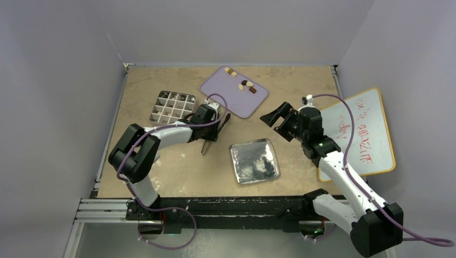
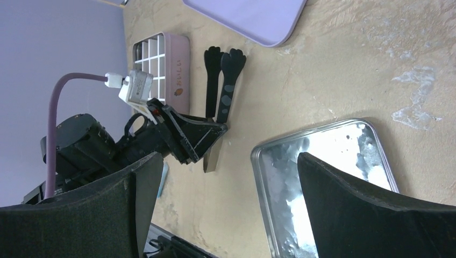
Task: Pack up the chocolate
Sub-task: Adjust the clamp.
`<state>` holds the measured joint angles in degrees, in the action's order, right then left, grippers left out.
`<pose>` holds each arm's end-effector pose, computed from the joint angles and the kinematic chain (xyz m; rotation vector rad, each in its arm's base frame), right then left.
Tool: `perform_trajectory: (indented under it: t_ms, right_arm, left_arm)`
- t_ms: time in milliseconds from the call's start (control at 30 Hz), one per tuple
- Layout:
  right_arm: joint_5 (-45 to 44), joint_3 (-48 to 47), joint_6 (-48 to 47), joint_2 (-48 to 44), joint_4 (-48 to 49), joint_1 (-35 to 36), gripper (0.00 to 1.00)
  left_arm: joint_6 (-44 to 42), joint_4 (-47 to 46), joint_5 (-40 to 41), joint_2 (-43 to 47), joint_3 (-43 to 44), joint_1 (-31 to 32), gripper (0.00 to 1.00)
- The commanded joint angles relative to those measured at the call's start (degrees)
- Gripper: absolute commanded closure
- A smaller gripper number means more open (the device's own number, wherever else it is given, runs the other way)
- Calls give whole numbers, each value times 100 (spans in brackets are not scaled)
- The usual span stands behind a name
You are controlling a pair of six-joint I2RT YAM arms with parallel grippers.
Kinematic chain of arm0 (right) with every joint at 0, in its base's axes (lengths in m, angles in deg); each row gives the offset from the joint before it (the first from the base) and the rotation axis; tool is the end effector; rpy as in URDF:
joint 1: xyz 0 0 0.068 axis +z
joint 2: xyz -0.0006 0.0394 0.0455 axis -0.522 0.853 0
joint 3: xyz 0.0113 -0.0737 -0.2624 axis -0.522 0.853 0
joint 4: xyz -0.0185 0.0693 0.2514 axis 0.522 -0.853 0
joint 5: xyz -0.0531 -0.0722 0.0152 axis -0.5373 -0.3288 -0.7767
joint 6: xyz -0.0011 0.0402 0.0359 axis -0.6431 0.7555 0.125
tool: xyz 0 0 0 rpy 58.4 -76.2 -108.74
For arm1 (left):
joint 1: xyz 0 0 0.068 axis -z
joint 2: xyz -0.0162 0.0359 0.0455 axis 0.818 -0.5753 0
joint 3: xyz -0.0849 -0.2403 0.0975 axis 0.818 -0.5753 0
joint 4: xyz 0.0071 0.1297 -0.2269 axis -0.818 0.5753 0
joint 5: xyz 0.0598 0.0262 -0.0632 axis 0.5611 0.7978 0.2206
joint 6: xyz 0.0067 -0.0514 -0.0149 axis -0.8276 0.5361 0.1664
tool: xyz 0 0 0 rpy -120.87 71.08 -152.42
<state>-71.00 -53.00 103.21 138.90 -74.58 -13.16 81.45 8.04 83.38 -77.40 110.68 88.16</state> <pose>0.2116 0.0750 0.2913 0.5127 1.9635 0.9426 0.2901 -0.1879 0.1587 0.2491 2.4945 -0.3296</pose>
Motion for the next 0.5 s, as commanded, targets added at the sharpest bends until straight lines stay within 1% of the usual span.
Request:
perform_trajectory:
  t_ms: [0, 67, 267, 467]
  right_arm:
    - [182, -42, -6, 131, 289, -11, 4]
    - [199, -74, 1, 166, 283, -17, 4]
    - [326, -113, 238, 342, 483, -20, 4]
    - [881, -210, 984, 955, 1011, -10, 6]
  left_arm:
    - [-83, -120, 30, -144, -31, 56, 60]
    - [-74, -59, 42, -125, -47, 66, 63]
    - [-80, 391, 142, 321, 168, 159, 66]
    - [-166, 1013, -201, 941, 616, 256, 68]
